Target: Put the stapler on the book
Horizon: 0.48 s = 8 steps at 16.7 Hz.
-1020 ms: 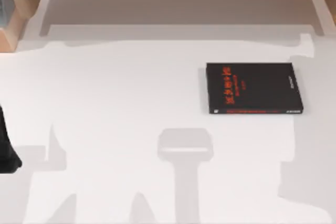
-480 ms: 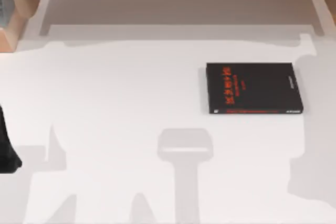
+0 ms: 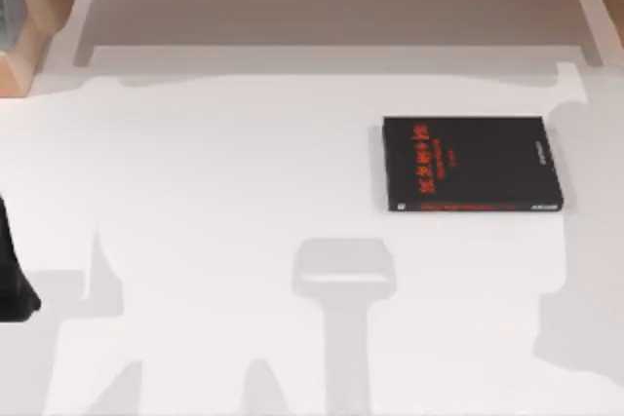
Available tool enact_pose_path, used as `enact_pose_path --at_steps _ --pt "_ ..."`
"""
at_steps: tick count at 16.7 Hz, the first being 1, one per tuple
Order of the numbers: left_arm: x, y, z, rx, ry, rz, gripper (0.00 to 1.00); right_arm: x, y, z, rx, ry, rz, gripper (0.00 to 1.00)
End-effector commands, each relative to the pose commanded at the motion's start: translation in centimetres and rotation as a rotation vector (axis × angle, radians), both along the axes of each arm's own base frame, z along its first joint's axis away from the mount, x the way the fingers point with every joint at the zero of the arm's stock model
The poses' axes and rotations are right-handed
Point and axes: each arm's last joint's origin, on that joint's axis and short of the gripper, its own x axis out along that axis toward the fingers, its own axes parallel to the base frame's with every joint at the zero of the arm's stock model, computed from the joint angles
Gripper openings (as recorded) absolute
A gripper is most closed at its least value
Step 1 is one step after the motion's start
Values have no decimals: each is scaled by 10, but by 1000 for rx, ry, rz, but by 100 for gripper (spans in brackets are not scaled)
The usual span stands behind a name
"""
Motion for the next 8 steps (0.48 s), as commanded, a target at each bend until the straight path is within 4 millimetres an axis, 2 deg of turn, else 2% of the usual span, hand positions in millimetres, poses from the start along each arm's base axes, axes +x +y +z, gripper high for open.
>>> enact_pose_path --at_steps 4,8 --pt "0 0 0 0 0 0 100 0 0 0 0 0 0 2" --pt "0 0 0 0 0 0 100 0 0 0 0 0 0 0"
